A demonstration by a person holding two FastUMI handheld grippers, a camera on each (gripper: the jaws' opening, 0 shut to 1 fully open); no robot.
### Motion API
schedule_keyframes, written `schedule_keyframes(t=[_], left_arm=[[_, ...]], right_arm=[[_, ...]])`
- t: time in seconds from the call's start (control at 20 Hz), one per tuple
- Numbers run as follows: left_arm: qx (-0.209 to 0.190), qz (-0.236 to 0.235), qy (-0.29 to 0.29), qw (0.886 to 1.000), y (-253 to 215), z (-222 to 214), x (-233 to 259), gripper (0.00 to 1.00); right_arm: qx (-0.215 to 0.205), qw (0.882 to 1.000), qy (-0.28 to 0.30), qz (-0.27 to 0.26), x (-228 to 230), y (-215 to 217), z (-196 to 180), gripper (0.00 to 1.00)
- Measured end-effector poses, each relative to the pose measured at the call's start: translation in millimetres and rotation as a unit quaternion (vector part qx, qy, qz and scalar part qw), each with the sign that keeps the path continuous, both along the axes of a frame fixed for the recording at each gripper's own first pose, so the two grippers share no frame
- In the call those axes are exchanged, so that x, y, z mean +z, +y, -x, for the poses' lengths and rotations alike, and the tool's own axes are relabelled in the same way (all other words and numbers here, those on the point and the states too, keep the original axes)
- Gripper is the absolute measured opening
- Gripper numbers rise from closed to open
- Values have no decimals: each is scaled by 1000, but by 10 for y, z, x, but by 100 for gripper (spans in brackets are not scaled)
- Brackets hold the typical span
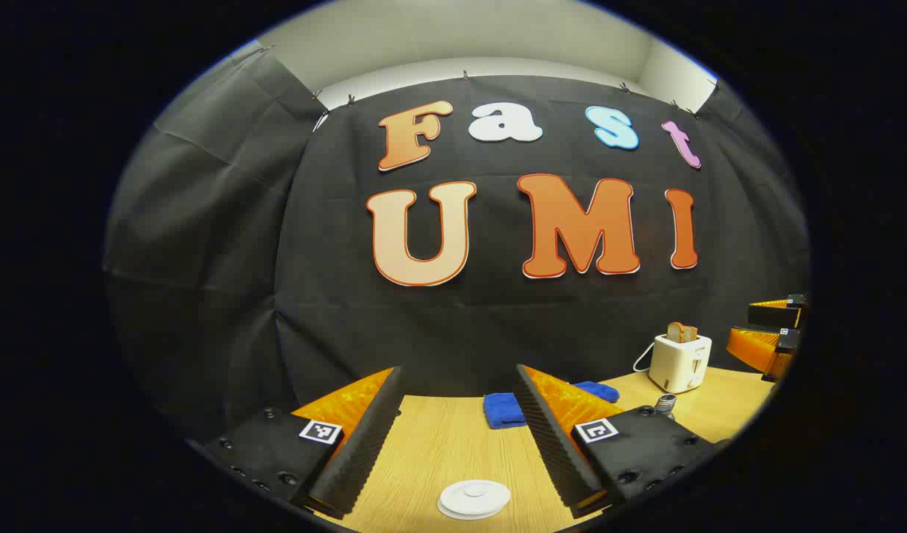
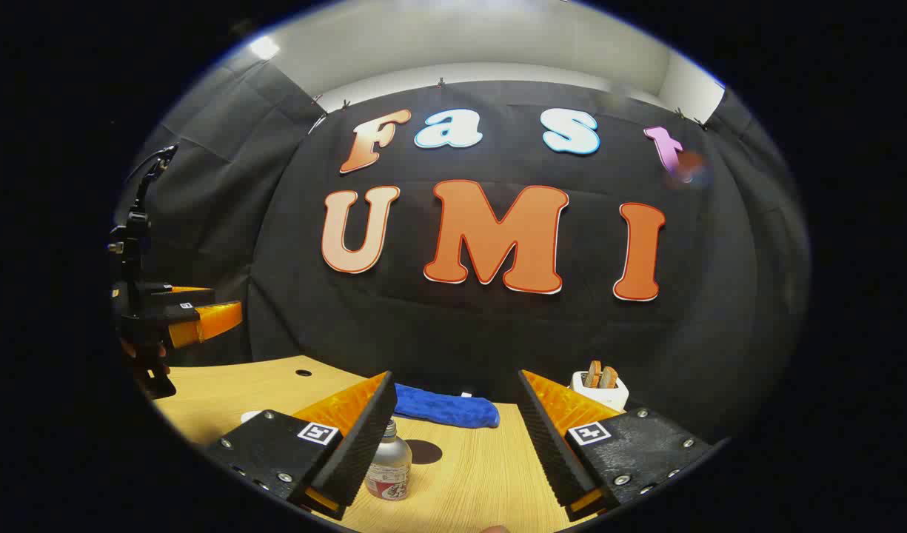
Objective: Open the teacup lid with one hand, grasp the water bottle and pour water into the teacup with the other hand; after pouring, place the water bottle on the coaster and then close the teacup lid.
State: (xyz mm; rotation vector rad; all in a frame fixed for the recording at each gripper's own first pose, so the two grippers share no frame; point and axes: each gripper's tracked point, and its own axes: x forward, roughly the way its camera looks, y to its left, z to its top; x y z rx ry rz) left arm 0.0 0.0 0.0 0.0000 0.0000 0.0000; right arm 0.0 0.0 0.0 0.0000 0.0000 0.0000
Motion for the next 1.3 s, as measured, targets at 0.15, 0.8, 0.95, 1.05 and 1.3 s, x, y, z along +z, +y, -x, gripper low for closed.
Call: schedule_keyframes(t=[0.15,0.8,0.95,1.05,1.3], left_arm=[[1,1,1,1000,8,1,-20,100],[-11,7,26,1000,42,-36,-209,98],[-14,5,43,999,18,-61,-391,98],[-11,-5,55,998,31,-72,-521,99],[-19,-5,84,996,5,-91,-889,99]], right_arm=[[0,1000,-1,1,8,2,6,97],[18,1000,12,0,-84,172,7,97],[22,1000,18,-4,-155,205,-12,97],[26,999,25,-4,-235,233,-17,97],[44,998,52,-6,-529,352,-20,97]])
